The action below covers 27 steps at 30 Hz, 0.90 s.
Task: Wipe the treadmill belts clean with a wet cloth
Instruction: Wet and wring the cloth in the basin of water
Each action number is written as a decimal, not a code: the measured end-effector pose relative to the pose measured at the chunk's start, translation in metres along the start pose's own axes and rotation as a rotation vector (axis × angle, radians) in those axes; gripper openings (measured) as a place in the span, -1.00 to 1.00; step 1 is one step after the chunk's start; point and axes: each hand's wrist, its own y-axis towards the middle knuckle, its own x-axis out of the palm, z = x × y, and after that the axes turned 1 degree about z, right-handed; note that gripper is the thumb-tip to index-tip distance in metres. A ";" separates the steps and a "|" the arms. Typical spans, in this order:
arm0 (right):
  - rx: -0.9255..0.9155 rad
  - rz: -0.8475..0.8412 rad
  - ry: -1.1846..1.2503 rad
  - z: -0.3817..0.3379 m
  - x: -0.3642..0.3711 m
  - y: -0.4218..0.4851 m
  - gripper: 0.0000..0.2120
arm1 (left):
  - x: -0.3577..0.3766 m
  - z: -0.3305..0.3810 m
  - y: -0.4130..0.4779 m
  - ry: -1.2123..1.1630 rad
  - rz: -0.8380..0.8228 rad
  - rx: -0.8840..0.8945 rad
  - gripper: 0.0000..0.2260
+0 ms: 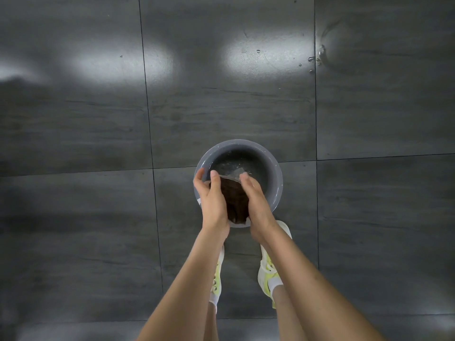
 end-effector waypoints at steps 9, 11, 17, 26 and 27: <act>-0.144 0.028 -0.141 -0.002 -0.008 -0.033 -0.45 | -0.045 0.042 -0.021 0.157 -0.273 -0.074 -0.63; -0.156 0.019 -0.084 -0.006 -0.002 -0.049 -0.54 | -0.053 0.052 -0.032 0.235 -0.308 -0.042 -0.63; -0.189 0.059 0.250 -0.015 0.018 -0.110 -0.76 | -0.066 0.087 -0.086 0.493 -0.328 0.075 -0.70; -0.274 -0.042 0.710 -0.042 0.018 -0.259 -0.69 | -0.080 0.141 -0.208 0.711 -0.469 0.146 -0.74; -0.306 -0.058 0.732 -0.047 0.012 -0.282 -0.66 | -0.077 0.144 -0.230 0.712 -0.522 0.152 -0.78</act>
